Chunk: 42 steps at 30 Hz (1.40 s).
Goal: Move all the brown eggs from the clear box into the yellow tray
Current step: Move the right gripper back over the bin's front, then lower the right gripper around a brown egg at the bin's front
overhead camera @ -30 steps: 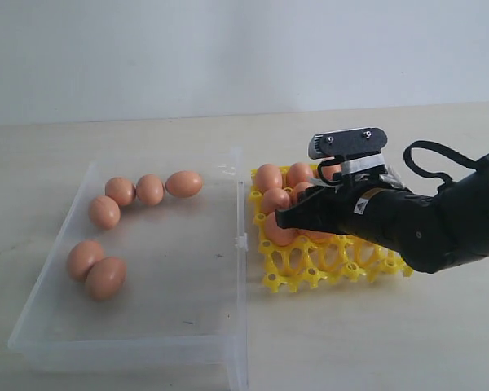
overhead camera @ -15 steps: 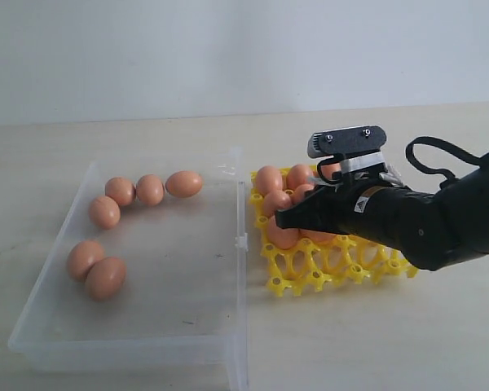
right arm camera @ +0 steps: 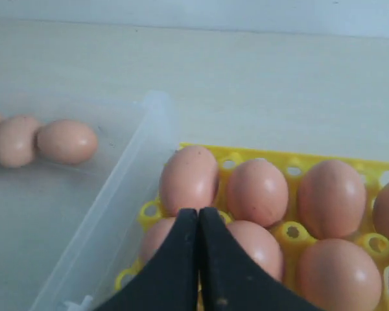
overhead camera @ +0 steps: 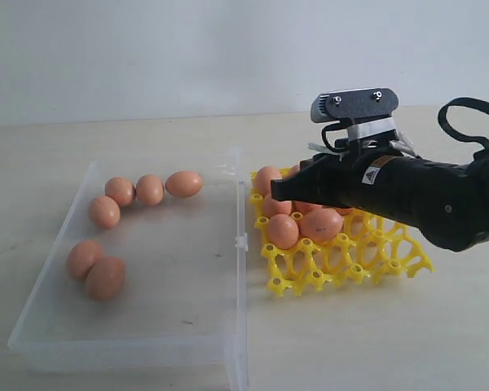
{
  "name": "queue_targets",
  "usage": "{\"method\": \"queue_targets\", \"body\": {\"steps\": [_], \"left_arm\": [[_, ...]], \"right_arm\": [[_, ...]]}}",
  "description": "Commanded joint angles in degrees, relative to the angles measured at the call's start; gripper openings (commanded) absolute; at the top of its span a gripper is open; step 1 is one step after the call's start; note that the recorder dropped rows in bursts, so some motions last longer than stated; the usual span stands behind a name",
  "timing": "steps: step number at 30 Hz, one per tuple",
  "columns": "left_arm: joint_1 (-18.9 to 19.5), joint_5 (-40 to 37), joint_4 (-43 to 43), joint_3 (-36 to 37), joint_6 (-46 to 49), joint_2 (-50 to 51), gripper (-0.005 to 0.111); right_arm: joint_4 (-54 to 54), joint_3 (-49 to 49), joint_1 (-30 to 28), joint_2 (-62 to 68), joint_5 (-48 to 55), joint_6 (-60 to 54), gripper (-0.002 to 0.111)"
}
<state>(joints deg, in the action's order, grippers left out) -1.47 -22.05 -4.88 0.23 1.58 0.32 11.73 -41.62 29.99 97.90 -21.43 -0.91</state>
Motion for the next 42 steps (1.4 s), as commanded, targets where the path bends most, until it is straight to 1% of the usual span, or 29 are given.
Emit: {"method": "queue_targets", "body": {"steps": [1,4,7,10,14,15,17,20,23,28,32,34,36,39,42], "left_arm": [[-0.3,0.4,0.3,-0.2,-0.2,-0.3,0.0],[-0.3,0.4,0.3,-0.2,-0.2,-0.3,0.0],[-0.3,0.4,0.3,-0.2,-0.2,-0.3,0.0],[-0.3,0.4,0.3,-0.2,-0.2,-0.3,0.0],[-0.3,0.4,0.3,-0.2,-0.2,-0.3,0.0],[-0.3,0.4,0.3,-0.2,-0.2,-0.3,0.0],[-0.3,0.4,0.3,-0.2,-0.2,-0.3,0.0],[-0.3,0.4,0.3,-0.2,-0.2,-0.3,0.0],[-0.3,0.4,0.3,-0.2,-0.2,-0.3,0.0],[-0.3,0.4,0.3,-0.2,-0.2,-0.3,0.0],[-0.3,0.4,0.3,-0.2,-0.2,-0.3,0.0],[-0.3,0.4,0.3,-0.2,-0.2,-0.3,0.0],[-0.3,0.4,0.3,-0.2,-0.2,-0.3,0.0],[-0.3,0.4,0.3,-0.2,-0.2,-0.3,0.0],[-0.3,0.4,0.3,-0.2,-0.2,-0.3,0.0]], "right_arm": [[-0.4,-0.1,2.3,-3.3,2.9,-3.4,0.0],[-0.4,-1.6,4.4,-5.1,8.6,-7.7,0.001],[-0.4,-3.6,5.3,-5.6,13.0,-8.2,0.007],[-0.3,-5.6,5.9,-5.7,16.2,-8.0,0.019],[-0.1,-9.3,7.4,-5.7,22.5,-8.0,0.039],[-0.1,-10.8,8.2,-5.6,25.5,-7.9,0.043],[-0.3,-15.3,10.6,-4.4,34.2,-7.9,0.047],[-0.3,-23.3,14.1,-0.8,47.5,-8.0,0.048],[-0.1,-31.2,16.0,3.8,57.5,-8.0,0.048],[0.4,-42.6,17.3,12.4,69.4,-7.9,0.048],[0.9,-51.7,18.0,19.9,77.9,-4.9,0.048],[1.3,-55.9,18.5,23.1,80.2,-3.4,0.048],[1.6,-60.4,18.9,26.3,80.4,-1.1,0.048],[2.1,-66.7,19.3,29.9,79.1,3.1,0.048],[5.6,-71.3,19.3,32.4,77.8,5.8,0.048]]}}
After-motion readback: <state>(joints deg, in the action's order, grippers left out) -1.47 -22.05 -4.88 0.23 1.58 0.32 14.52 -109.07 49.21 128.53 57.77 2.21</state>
